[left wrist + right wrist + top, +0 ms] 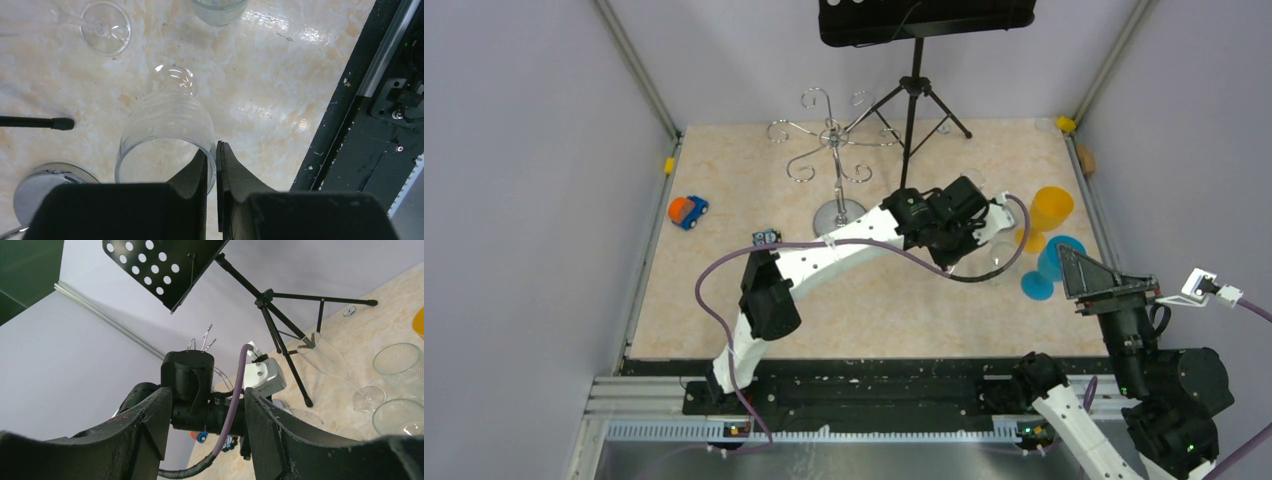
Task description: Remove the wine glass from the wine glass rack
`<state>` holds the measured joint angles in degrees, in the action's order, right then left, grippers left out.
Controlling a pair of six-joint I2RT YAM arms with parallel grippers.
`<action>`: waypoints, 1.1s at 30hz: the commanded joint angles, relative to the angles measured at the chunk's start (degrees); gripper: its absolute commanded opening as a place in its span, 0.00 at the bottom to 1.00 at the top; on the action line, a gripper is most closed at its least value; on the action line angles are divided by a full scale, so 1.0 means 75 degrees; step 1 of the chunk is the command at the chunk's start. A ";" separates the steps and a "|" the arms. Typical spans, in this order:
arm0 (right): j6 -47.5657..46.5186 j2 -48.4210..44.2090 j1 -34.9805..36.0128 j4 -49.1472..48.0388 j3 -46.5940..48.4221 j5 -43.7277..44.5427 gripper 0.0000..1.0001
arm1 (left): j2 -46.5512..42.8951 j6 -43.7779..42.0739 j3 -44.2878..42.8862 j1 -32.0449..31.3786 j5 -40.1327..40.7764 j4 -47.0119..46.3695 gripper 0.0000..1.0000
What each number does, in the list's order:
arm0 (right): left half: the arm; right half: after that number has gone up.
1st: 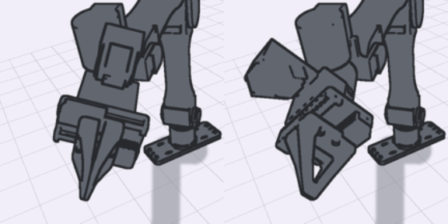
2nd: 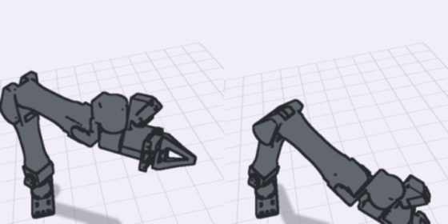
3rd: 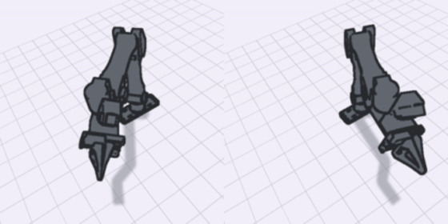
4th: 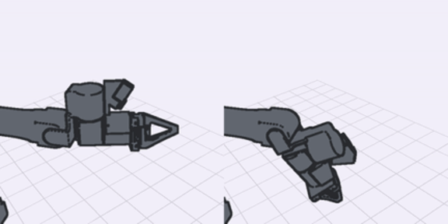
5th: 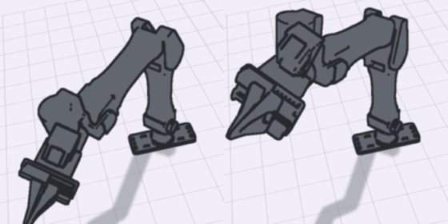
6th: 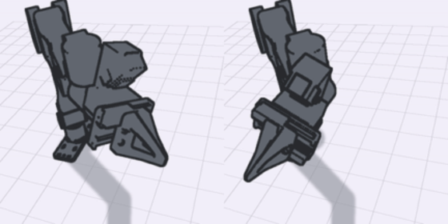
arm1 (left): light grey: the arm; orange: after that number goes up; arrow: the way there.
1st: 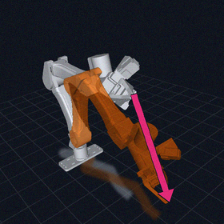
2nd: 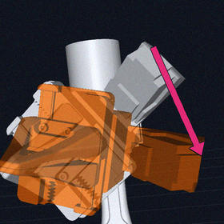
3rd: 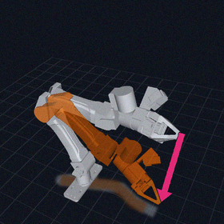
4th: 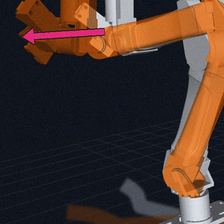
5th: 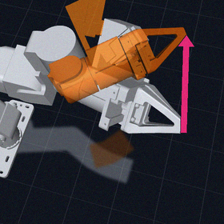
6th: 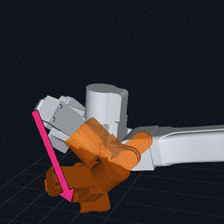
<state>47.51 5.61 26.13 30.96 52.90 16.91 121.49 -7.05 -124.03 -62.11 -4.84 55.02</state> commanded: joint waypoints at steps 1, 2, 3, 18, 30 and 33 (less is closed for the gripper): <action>-0.0129 -0.0066 0.0079 -0.0055 0.0175 0.0134 0.56 | 0.0131 -0.0760 -0.0466 -0.0152 -0.0085 -0.0109 0.00; -0.0130 -0.0059 0.0079 -0.0075 0.0175 0.0126 0.56 | 0.0176 -0.0875 -0.0519 -0.0178 -0.0101 -0.0048 0.00; -0.0136 -0.0056 0.0086 -0.0099 0.0171 0.0128 0.56 | 0.0243 -0.0977 -0.0574 -0.0200 -0.0114 0.0017 0.00; -0.0092 -0.0021 0.0079 -0.0167 0.0190 0.0066 0.55 | 0.0507 -0.1438 -0.1006 -0.0309 -0.0446 0.0784 0.00; 0.0049 -0.0036 0.0079 -0.0169 -0.0024 -0.0032 0.54 | 0.0287 -0.1522 -0.0781 -0.0309 -0.0417 0.0857 0.01; 0.0051 -0.0027 0.0079 -0.0161 -0.0011 -0.0038 0.54 | 0.0412 -0.1473 -0.0834 -0.0315 -0.0220 0.0727 0.14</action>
<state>47.75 5.61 26.13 30.96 52.93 16.88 125.54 -17.98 -129.36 -64.25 -7.62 61.01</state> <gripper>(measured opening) 0.544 0.109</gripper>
